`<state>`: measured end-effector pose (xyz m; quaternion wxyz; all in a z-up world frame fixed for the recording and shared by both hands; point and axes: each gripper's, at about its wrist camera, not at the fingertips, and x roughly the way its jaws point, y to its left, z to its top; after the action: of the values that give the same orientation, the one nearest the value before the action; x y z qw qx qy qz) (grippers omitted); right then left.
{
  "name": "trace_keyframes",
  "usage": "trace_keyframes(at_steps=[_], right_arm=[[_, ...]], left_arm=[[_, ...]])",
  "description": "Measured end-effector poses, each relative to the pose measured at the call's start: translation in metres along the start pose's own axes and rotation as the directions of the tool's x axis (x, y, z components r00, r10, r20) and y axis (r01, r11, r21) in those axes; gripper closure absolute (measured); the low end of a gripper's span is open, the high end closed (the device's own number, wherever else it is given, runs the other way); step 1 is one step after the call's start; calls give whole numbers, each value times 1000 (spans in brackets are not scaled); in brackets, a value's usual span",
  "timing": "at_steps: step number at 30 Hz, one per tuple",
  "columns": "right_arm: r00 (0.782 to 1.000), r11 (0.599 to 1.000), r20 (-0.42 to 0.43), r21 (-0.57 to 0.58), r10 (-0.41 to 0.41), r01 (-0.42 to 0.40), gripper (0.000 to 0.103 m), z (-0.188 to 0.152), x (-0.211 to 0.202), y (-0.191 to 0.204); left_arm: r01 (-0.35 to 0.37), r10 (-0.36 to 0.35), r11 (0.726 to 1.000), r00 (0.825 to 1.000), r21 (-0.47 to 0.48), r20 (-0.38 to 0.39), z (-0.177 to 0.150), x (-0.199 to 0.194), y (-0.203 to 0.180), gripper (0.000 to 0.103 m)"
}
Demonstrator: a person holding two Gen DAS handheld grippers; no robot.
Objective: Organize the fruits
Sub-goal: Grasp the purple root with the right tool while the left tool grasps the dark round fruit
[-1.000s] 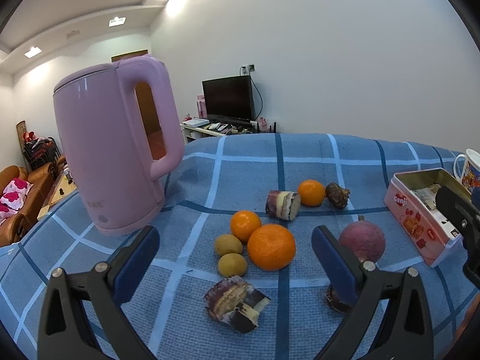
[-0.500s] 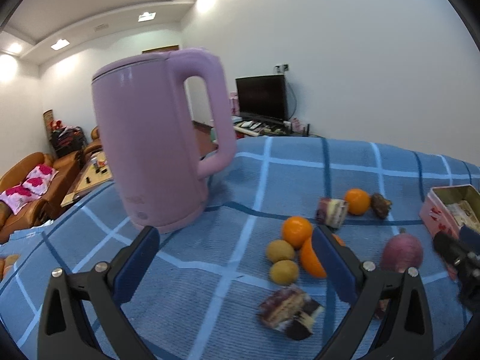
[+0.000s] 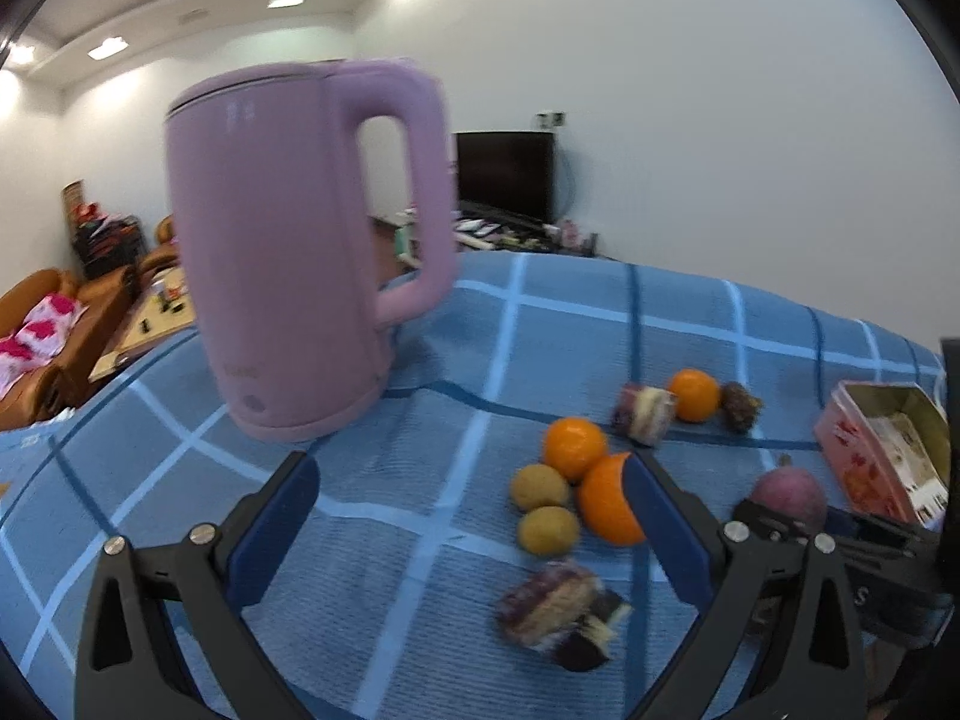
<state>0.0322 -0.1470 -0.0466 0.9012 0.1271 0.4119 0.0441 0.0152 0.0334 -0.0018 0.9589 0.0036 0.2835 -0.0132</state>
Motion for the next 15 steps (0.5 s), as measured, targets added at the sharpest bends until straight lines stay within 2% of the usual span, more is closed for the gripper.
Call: trace_keyframes(at_steps=[4,6,9,10,12,15], right_arm=[[991,998,132,53,27,-34,48,3,-31,-14],[975,998,220,58,-2,-12,48,4,-54,-20],[945,997,318,38,-77,69,48,5,-80,-27],[937,995,336,35,-98,92,48,5,-85,-30],[930,994,352,39,-110,103,48,6,-93,-37],[922,993,367,30,-119,117,48,2,-103,-45]], left_arm=[[108,-109,994,994,25,26,0,-7,-9,1],[188,-191,980,981,56,35,-1,-12,-19,1],[309,-314,937,949,163,10,-6,-19,-48,4],[317,-323,929,946,193,2,-8,-20,-56,6],[299,-301,913,953,280,-36,-15,-18,-78,16],[293,-266,904,956,313,-126,-19,-6,-96,26]])
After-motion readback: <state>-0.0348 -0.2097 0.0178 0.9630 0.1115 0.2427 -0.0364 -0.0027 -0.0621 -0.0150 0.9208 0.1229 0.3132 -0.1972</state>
